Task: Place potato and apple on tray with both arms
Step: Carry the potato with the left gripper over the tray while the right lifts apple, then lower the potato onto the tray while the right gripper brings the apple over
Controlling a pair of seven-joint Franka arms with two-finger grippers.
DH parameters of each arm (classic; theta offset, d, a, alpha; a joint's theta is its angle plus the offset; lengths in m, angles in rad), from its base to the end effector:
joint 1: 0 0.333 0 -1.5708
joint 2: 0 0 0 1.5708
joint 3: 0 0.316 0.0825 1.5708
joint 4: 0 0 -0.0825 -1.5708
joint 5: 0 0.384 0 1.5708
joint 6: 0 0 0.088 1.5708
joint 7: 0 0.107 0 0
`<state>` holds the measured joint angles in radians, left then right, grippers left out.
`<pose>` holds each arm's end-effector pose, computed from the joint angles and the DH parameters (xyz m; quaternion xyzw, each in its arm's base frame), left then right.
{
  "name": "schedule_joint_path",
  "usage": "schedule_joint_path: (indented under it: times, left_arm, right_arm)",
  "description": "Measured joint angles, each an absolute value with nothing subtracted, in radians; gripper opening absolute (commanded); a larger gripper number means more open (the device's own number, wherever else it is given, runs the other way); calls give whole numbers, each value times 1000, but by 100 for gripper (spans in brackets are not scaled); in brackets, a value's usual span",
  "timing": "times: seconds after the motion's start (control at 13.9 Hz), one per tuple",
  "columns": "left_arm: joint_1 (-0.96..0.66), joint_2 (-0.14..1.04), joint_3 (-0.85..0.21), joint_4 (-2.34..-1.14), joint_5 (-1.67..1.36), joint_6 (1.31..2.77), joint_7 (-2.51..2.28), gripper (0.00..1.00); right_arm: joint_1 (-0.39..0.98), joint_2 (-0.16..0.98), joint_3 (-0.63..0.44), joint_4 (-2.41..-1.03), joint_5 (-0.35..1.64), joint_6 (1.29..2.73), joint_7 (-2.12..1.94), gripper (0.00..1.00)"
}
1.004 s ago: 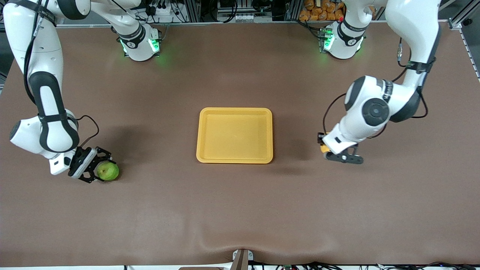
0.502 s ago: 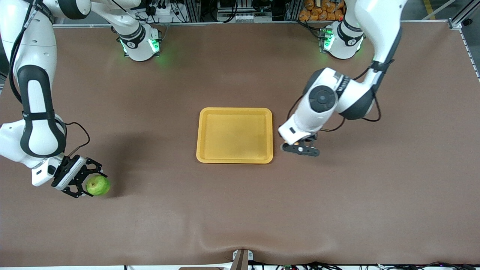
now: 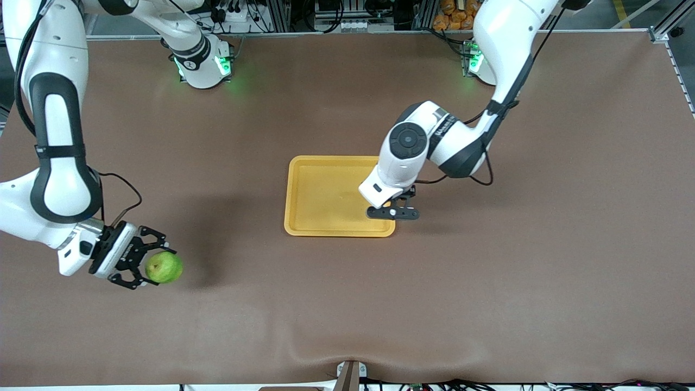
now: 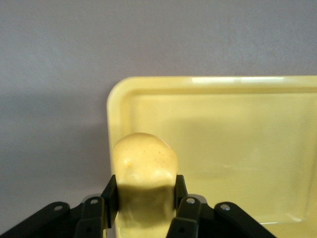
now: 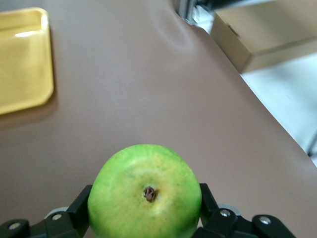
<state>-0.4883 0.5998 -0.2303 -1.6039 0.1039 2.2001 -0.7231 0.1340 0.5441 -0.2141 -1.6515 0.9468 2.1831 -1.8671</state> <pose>0.5379 -0.4373 0.2880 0.9997 -0.0082 -0.0096 0.0212 0.6903 -0.0067 0.3112 -0.7658 -0.5559 -0.2722 0.1748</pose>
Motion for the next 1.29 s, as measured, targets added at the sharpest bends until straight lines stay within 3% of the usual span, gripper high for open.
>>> schedule_joint_path:
  times: [0.29,0.5,0.72,1.08,1.29]
  left_arm:
    - [-527,659,-227,-1591,149,2200,-820,0]
    - [-527,687,-224,-1588,184,2200,-835,0]
    - [-529,699,-224,-1585,185,2199,-836,0]
    - [-543,715,-224,-1584,185,2199,-838,31]
    - [-543,716,-220,-1584,185,2197,-838,38]
  right_arm:
    - [256,483,-212,-1725,939,2175,-1770,25]
    - [324,423,-212,-1834,932,2186,-1705,12]
    - [369,374,-212,-1942,931,2200,-1704,10]
    - [493,313,-210,-2043,930,2362,-1699,9]
    - [594,295,-207,-2109,931,2500,-1694,6]
